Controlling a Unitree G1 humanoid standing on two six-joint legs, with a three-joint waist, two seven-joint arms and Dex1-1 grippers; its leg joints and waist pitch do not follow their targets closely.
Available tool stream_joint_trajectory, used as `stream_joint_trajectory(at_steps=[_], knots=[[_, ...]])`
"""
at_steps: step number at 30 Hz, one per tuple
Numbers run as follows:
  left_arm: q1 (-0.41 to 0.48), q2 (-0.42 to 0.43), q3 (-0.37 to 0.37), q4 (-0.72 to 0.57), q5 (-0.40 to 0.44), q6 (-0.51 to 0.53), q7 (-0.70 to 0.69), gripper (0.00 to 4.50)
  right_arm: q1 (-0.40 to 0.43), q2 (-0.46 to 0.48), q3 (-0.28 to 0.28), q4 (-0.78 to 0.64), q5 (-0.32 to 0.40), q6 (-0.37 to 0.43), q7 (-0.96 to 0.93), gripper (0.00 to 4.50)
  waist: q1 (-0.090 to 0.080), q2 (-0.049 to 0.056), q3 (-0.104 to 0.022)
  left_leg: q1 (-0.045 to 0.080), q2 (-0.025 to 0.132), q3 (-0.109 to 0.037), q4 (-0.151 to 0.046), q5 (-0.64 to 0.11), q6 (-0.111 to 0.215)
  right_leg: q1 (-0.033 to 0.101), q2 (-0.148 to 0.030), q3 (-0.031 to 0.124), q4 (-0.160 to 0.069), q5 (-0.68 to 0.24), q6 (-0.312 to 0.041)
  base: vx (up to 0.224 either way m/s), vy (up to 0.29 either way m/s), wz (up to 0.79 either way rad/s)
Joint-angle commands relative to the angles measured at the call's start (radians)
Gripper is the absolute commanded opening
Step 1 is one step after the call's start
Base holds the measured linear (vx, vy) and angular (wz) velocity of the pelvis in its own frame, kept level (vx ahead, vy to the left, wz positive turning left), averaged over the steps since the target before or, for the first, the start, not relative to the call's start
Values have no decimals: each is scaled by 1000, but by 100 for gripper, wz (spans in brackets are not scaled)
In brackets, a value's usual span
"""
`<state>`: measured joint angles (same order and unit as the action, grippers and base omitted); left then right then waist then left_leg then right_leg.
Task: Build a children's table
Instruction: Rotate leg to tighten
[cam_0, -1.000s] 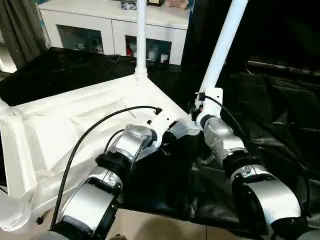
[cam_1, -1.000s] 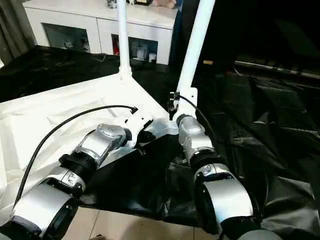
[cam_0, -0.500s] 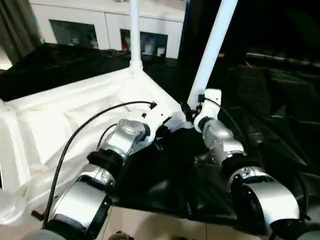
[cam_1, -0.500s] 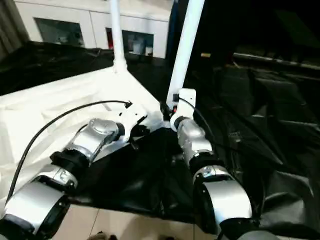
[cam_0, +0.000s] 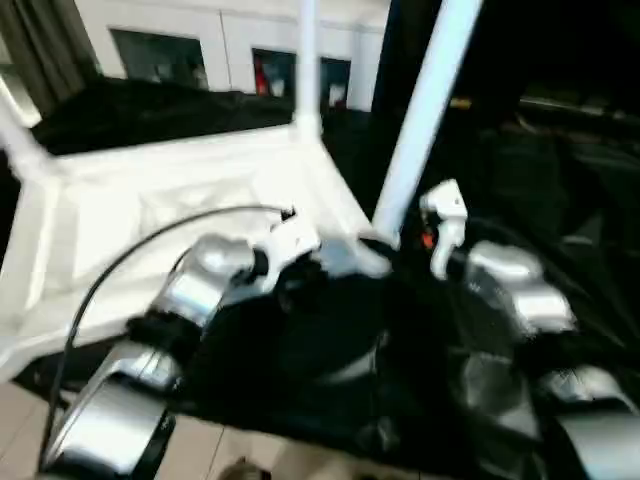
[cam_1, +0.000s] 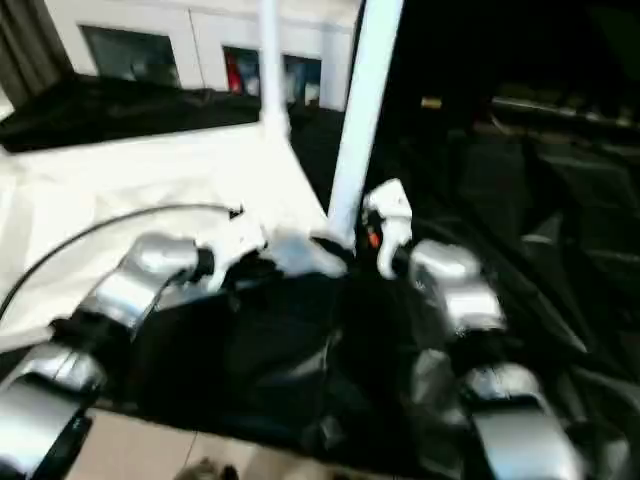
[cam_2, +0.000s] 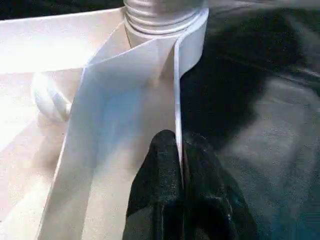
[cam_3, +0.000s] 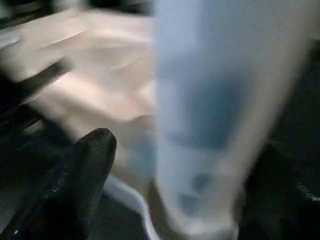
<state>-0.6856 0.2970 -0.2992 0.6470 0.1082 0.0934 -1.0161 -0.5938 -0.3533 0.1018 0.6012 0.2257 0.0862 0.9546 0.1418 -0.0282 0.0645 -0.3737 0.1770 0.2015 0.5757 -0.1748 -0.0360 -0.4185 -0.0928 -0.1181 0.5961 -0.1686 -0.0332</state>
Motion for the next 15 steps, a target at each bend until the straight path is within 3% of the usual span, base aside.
stream_joint_trajectory(at_steps=[1, 4, 6, 9, 15], knots=[[29, -4, 0, -64, -74, -47, -52, 0, 19, -25, 35, -47, -9, 11, 74, 408, 3, -10, -77, 10, 69, -24, -49, -120, 112, 69, -86, 68, -52, -117, -211, 0, 0, 0], [47, 14, -6, -86, -72, -51, -68, 0, 27, -37, 36, -60, -6, 22, 88, 408, 0, -12, -70, 13, 66, -28, -55, -189, 63, 64, -88, 68, -73, -285, -168, 0, 0, 0], [60, 26, -9, -103, -75, -52, -84, 0, 36, -48, 48, -75, -4, 32, 114, 408, -1, -12, -68, 16, 69, -31, -60, -213, 44, 62, -88, 68, -79, -350, -143, 0, 0, 0], [93, 49, -5, -157, -87, -44, -126, 0, 68, -82, 89, -126, -24, 47, 177, 408, -1, -13, -68, 17, 70, -33, -62, -218, 35, 62, -88, 70, -76, -344, -139, 0, 0, 0], [121, 64, 2, -216, -104, -13, -162, 0, 86, -85, 100, -123, -51, 32, 168, 392, 0, -11, -73, 15, 66, -29, -55, -165, 47, 64, -85, 71, -64, -246, -170, 0, 0, 0]])
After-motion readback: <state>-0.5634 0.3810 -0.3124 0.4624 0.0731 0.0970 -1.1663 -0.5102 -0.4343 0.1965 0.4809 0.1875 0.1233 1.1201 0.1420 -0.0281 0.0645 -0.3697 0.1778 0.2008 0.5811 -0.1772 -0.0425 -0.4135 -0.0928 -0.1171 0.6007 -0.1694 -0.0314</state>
